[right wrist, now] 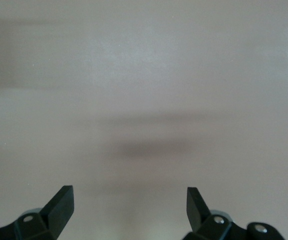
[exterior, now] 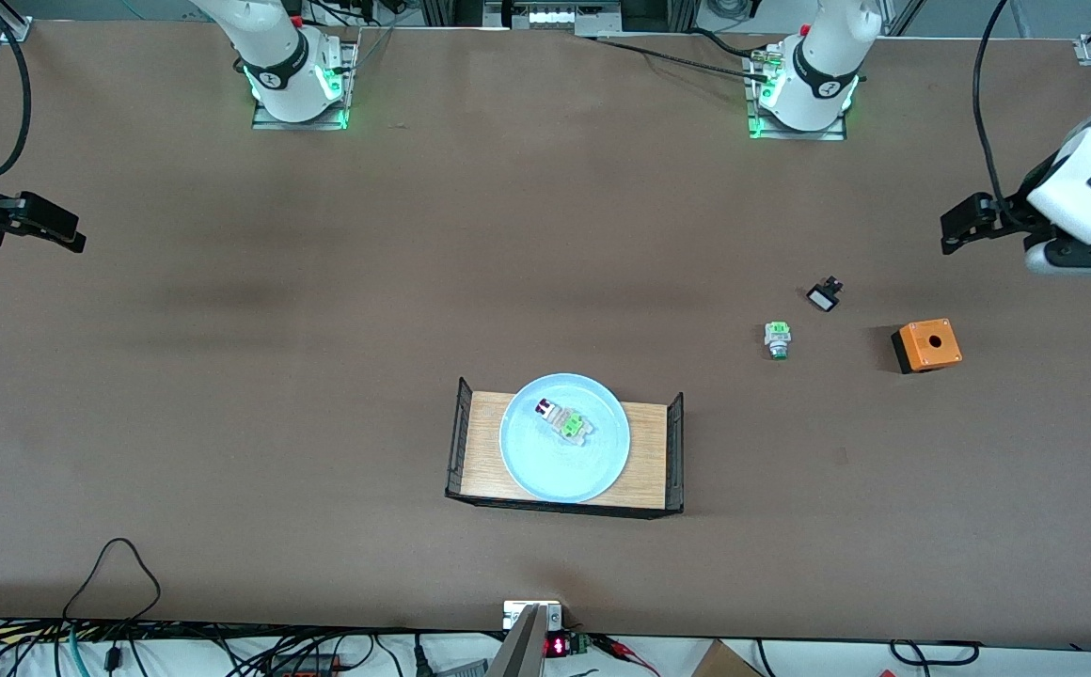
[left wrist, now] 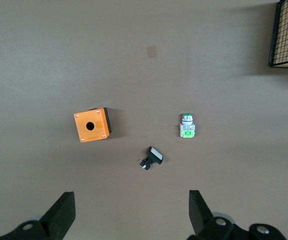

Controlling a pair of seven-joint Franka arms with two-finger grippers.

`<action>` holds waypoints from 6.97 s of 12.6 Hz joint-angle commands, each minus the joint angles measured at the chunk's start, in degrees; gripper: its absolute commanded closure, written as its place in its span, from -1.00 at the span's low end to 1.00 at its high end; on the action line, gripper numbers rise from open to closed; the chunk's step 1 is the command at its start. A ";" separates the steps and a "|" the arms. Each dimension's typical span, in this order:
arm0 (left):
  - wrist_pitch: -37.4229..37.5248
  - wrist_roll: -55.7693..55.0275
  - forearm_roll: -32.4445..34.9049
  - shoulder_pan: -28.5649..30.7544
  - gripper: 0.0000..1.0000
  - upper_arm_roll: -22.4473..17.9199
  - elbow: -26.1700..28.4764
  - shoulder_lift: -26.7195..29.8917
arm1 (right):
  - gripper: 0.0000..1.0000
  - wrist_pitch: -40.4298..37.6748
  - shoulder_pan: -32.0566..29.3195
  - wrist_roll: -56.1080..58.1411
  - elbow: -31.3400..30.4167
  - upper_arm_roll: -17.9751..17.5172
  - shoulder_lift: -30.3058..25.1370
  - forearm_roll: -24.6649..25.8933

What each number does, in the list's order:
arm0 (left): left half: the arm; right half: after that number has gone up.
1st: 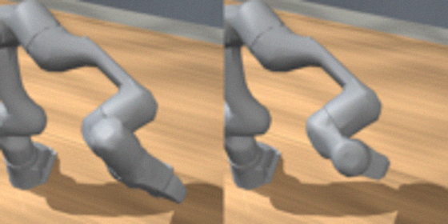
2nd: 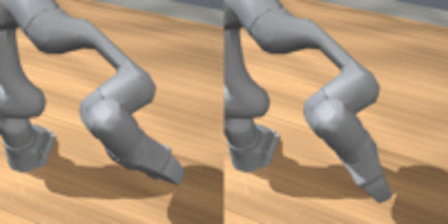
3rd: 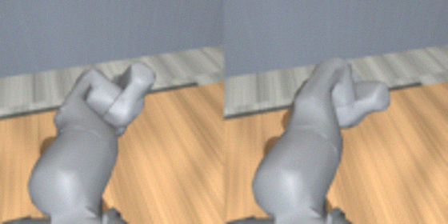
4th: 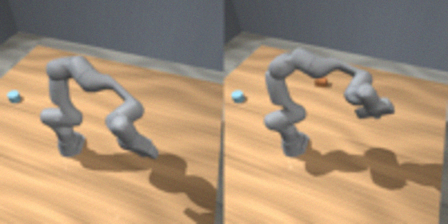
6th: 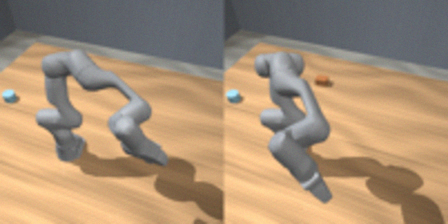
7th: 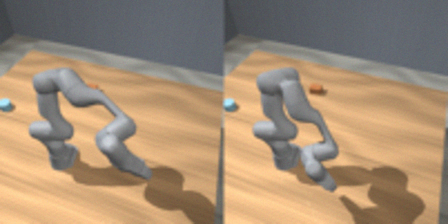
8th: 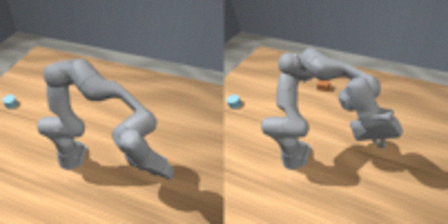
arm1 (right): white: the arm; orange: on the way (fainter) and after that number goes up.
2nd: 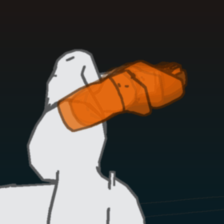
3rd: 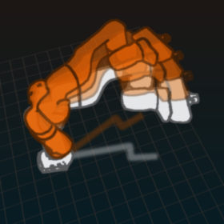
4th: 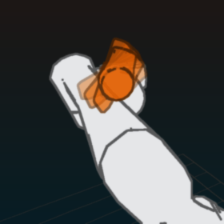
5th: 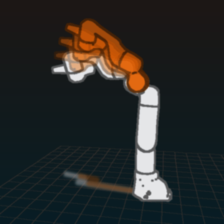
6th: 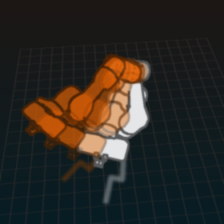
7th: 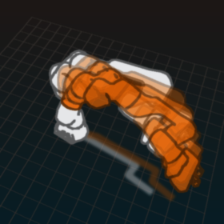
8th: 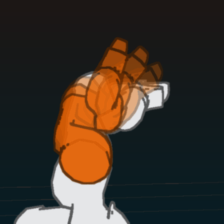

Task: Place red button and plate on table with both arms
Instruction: 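Move the left gripper over the green switch on the blue plate, then lower the left gripper and grasp the green switch, then lift the switch with the left gripper and carry it beside the orange box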

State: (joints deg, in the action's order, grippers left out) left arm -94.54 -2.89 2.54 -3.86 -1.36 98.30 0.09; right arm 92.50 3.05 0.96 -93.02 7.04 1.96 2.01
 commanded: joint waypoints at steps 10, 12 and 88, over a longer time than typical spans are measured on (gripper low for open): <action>1.90 -46.82 -3.94 -8.70 -1.00 6.45 -21.99 -19.76 | -1.00 0.49 -0.14 0.18 0.74 -0.10 -0.12 -1.05; 1.03 -54.99 -3.95 -11.33 -1.00 6.45 -25.77 -23.18 | -1.00 0.49 -0.14 0.18 0.74 -0.10 -0.12 -1.05; -14.78 -13.48 -15.02 -12.06 1.00 -13.76 -22.74 -36.74 | -1.00 1.10 -0.50 0.54 0.83 -0.10 -0.03 -0.96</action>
State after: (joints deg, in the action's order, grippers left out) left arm -106.47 -22.61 -11.27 -17.33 -15.55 69.30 -39.96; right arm 94.25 2.88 0.95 -92.92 7.23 2.00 1.97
